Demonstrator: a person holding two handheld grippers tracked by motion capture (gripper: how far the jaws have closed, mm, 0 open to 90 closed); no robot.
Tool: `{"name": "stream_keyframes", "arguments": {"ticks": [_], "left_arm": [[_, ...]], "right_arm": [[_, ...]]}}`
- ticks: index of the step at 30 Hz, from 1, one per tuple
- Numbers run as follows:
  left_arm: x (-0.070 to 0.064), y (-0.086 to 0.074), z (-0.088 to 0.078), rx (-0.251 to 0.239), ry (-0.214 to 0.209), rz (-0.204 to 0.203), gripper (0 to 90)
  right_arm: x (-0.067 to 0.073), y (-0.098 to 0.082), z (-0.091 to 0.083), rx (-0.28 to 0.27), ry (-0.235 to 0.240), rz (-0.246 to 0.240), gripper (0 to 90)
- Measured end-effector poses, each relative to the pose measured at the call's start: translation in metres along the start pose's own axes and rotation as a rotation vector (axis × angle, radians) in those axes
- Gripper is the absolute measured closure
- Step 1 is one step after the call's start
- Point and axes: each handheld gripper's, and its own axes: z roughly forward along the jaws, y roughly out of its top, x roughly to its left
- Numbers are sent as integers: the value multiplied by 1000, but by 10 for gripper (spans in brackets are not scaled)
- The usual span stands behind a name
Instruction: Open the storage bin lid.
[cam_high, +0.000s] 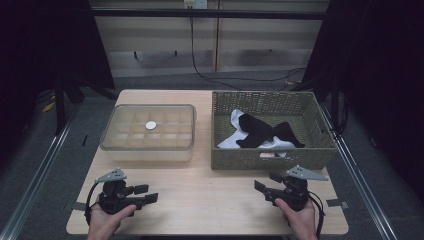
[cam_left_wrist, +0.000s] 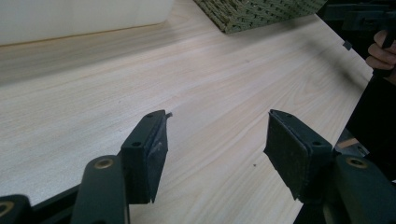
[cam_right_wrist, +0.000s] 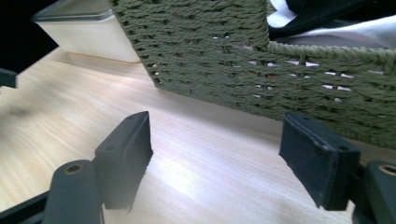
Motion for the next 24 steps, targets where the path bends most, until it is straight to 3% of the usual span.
{"name": "stream_keyframes", "arguments": {"ticks": [4,9,20,24], "left_arm": [[3,0,1,-2,-3,-25,390],[5,-1,2,4,27,-53,422],[-2,1,1,7,34,-16,452],[-3,2,-2,-13,14,-17,467]], "right_arm": [[-1,0,0,22,10,18,288],[-3,-1,0,38,41,23,336],[5,-2,0,58,66,10,404],[10,-1,-1,56,65,11,412]]}}
